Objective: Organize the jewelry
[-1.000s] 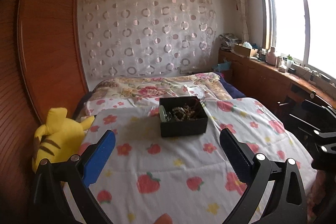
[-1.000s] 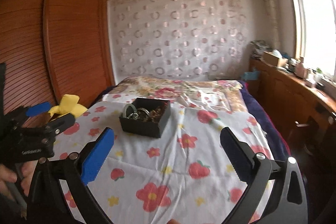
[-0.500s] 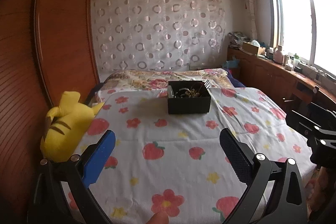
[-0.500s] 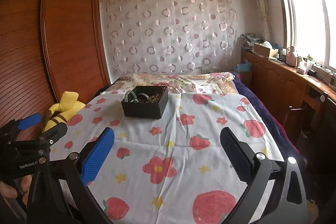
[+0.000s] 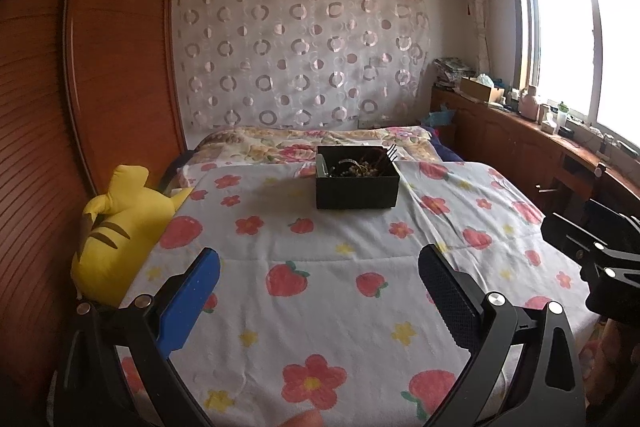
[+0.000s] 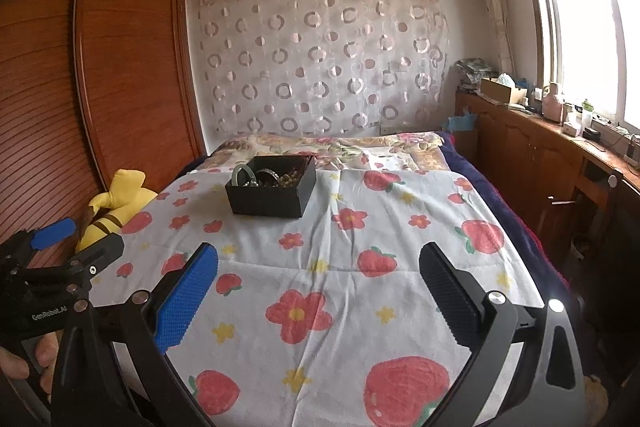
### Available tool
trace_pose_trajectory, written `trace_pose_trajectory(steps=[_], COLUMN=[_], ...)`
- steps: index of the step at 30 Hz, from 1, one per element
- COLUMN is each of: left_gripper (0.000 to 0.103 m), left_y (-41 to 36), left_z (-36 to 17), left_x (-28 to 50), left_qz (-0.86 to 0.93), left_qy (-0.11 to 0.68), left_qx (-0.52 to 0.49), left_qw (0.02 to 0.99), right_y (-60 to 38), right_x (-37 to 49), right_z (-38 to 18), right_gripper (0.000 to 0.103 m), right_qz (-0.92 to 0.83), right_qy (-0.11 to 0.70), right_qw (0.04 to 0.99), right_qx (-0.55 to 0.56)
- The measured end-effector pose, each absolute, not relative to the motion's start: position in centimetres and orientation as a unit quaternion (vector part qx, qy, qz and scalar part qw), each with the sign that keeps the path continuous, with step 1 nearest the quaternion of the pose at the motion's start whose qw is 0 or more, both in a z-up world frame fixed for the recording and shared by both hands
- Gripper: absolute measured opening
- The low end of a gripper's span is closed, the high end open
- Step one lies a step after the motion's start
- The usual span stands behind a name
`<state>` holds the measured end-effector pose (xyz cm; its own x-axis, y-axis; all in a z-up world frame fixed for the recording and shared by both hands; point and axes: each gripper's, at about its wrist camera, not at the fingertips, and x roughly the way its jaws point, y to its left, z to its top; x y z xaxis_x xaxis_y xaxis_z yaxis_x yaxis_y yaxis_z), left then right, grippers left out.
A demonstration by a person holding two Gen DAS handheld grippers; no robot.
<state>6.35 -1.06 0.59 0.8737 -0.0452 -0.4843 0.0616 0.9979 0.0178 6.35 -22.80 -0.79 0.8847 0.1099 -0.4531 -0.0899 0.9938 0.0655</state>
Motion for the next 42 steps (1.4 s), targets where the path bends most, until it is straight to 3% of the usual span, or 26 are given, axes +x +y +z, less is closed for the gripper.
trace_pose_trajectory(steps=[42], left_gripper=[0.096], left_y=[-1.58], left_z=[0.66], left_x=[6.25], left_qz=[-0.030], left_qy=[0.248], left_qx=[0.015], left_qw=[0.968], right_y=[-23.04], right_x=[6.60], right_z=[-0.75], right_gripper=[0.101], right_qz=[0.051], right_qy=[0.237], right_qw=[0.970], right_qx=[0.025])
